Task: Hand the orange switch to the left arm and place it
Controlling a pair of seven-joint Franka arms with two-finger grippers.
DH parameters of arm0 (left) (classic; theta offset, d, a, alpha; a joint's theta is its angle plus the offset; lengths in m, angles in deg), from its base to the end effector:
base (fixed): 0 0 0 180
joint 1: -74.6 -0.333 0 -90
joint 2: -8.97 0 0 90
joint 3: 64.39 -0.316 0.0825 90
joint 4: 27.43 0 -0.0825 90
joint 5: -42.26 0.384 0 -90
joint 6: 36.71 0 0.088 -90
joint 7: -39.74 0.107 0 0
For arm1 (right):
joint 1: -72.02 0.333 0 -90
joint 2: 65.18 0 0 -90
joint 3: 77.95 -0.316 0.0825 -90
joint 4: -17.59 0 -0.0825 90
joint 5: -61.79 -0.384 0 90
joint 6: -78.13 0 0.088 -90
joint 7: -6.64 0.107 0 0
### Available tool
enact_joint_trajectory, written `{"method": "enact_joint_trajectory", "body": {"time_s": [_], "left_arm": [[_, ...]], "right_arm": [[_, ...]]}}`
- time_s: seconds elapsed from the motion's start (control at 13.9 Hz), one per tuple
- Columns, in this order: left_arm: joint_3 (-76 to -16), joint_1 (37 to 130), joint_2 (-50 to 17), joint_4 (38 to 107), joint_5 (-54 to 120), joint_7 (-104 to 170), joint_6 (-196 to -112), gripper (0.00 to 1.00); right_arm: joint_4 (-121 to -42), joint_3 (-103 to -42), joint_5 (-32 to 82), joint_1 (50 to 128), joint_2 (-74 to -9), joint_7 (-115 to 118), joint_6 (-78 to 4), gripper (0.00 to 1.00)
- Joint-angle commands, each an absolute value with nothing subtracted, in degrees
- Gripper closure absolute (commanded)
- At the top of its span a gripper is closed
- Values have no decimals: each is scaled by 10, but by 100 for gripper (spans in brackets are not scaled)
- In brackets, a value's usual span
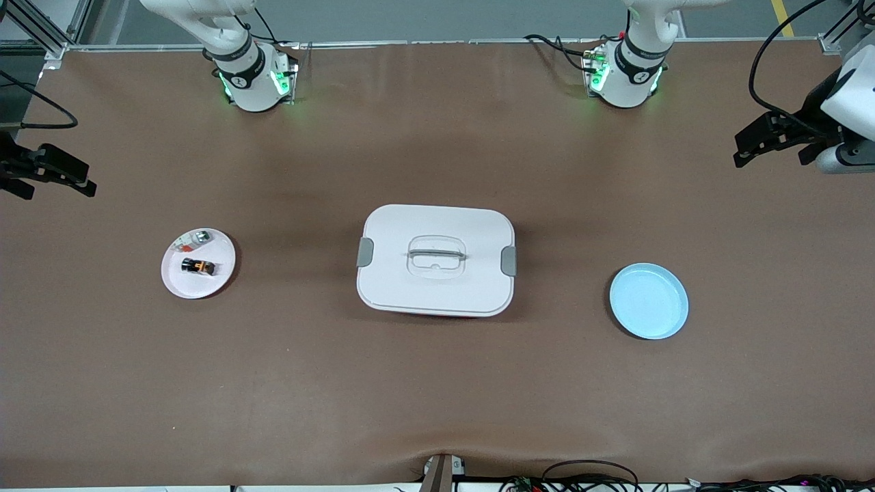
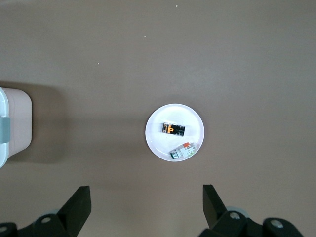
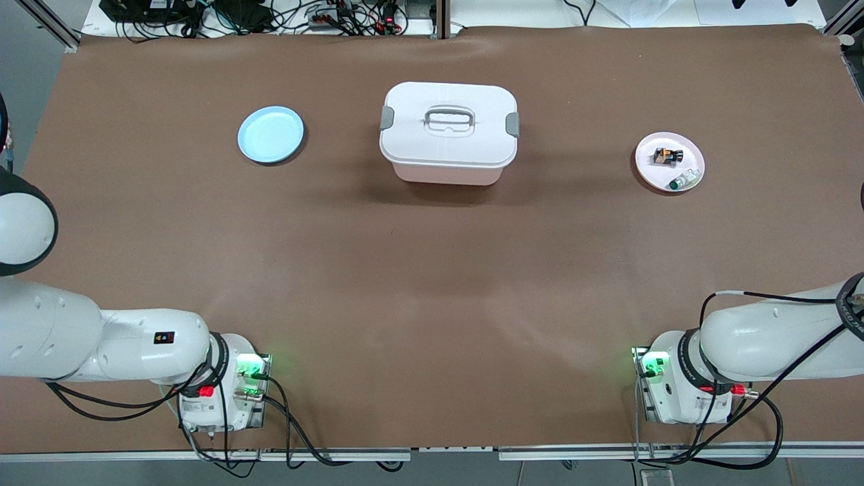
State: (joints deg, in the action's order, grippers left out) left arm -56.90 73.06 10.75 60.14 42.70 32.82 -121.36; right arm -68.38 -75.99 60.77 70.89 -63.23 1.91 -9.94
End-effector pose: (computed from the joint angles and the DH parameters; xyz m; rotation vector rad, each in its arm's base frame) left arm 0.5326 -0.0559 0.6530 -3.1274 -0.0276 0.0293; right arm 0.5615 -0.0280 0.6356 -3.1248 -0.0457 -0.0059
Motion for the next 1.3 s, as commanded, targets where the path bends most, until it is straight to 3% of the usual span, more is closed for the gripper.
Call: {"method": "enact_joint_trajectory", "body": {"time_s": [0.0, 0.5, 0.79, 1.22], "left_arm": [[-564, 730, 111, 599, 425, 323, -1206, 0], [-562, 730, 113, 600, 426, 324, -1198, 0], [-561, 730, 113, 600, 426, 323, -1196, 0], [-561, 730, 115, 600, 426, 324, -1194, 0]], "right_arm": [[-677, -765, 611, 704, -626, 19, -91, 0], [-722, -764, 646, 705, -572, 72, -118, 0], [-833, -764, 650, 703, -572, 80, -234, 0], [-926, -764, 650, 701, -525, 142, -367, 0]]}}
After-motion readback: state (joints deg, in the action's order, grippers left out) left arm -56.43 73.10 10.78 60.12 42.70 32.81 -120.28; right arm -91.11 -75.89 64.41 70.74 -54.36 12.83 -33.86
